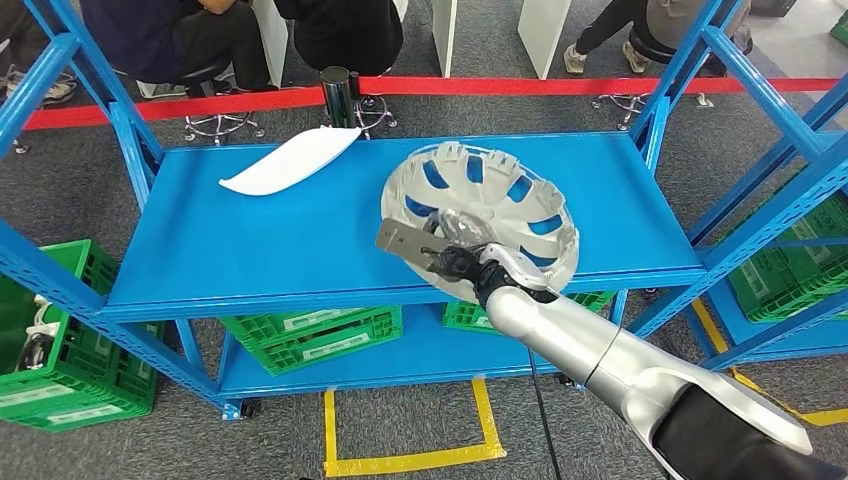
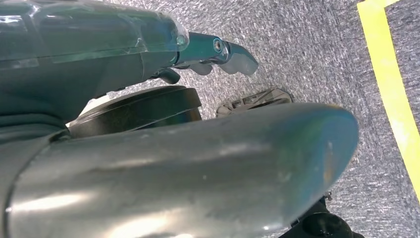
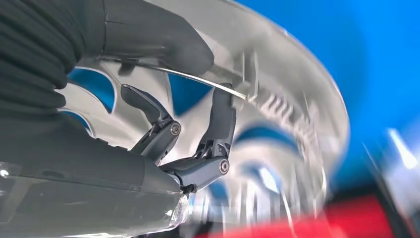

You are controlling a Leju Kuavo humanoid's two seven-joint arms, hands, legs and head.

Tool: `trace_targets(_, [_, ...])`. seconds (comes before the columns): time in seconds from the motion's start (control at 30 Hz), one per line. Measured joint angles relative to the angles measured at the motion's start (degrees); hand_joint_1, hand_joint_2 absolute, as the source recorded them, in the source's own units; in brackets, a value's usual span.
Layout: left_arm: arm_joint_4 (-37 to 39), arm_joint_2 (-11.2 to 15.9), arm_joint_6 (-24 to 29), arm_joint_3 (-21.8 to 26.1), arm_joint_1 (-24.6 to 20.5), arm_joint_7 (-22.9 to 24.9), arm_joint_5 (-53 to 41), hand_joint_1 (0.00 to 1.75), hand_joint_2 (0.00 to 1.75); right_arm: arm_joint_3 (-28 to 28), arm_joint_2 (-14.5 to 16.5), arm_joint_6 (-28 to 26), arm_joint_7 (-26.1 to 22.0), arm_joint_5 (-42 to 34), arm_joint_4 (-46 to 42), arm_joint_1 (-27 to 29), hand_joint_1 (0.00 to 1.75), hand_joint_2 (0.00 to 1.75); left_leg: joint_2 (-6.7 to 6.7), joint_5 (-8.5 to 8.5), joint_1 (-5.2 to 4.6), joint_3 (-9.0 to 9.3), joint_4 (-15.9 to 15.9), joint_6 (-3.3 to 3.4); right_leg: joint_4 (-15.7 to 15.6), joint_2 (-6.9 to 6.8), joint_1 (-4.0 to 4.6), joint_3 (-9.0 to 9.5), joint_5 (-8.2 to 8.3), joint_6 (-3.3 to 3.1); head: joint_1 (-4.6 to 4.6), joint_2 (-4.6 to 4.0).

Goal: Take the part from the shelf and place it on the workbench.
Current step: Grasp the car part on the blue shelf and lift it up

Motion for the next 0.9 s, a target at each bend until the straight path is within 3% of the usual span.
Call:
trace_targets(0.17, [0.00,-0.04,0.59,0.00,0.05,-0.14,0.07,0.00,0.00,-6.25,-1.23,-18.34,-9.21,1.36,-5.54,5.45,1.75,1.75,-0.38,0.00,0.01,-0.06,0.00,0.00,-0.01,-0.18,0.01,0.00,-0.03,-0.04,0.04,0.00])
trace_targets(0.37, [0.00,-0.10,0.99,0.00,0.15,-0.19,0.01,0.00,0.00,-14.69,-2.45,-28.59,-16.96,-0.11,-13.39,12.52,1.75,1.75,-0.59,0.00,0.01,-0.15,0.00,0.00,-0.08,-0.37,0.01,0.00,-0.06,-0.06,0.08,0.00])
trace_targets(0.7, [0.00,-0.19,0.99,0.00,0.17,-0.22,-0.47,0.00,0.00,-25.82,-2.99,-30.40,-26.05,-1.43,-24.39,21.02,1.75,1.75,-0.53,0.00,0.01,-0.17,0.00,0.00,-0.16,-0.38,0.01,0.01,-0.06,-0.06,0.09,0.00])
trace_targets(0.9, [0.00,-0.17,0.98,0.00,0.17,-0.24,-0.58,0.00,0.00,-31.22,-2.99,-30.39,-26.27,-2.20,-29.00,24.45,1.75,1.75,-0.31,0.00,0.01,-0.14,-0.01,0.00,-0.16,-0.31,0.01,0.01,-0.06,-0.06,0.09,0.00])
